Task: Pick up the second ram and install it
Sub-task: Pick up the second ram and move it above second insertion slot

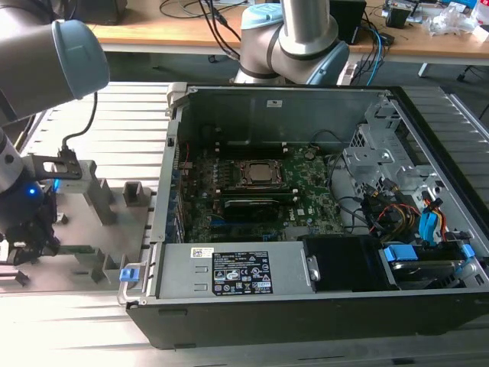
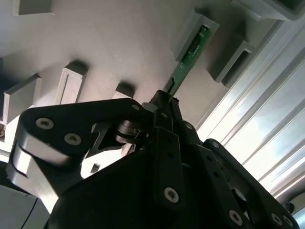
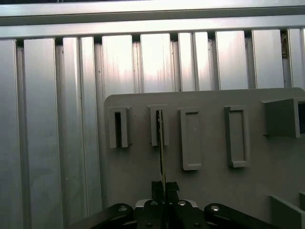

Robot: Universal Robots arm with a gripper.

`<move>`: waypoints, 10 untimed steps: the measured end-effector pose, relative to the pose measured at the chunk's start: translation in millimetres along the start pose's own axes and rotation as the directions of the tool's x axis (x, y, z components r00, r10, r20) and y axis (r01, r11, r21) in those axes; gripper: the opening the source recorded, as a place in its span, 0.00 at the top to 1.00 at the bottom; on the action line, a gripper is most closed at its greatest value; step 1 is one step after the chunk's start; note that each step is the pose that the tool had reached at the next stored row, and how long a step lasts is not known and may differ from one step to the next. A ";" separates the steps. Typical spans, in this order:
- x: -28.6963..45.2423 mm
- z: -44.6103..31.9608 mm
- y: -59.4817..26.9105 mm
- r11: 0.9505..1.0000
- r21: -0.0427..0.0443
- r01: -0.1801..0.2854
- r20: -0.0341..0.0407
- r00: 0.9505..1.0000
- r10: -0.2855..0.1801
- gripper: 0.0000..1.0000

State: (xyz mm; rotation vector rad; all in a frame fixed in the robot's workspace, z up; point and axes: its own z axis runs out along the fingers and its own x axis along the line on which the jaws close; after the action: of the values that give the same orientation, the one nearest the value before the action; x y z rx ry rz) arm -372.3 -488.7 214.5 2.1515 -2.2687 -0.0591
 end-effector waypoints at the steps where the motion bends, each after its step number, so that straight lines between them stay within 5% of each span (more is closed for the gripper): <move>1: 0.0 -2.1 0.1 1.000 0.000 0.000 0.000 1.000 0.000 0.86; 10: -0.3 -21.7 0.8 1.000 0.000 0.000 0.000 1.000 0.000 0.86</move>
State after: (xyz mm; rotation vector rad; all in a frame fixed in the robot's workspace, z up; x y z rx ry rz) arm -372.4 -488.7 236.2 2.1516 -2.2687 -0.0593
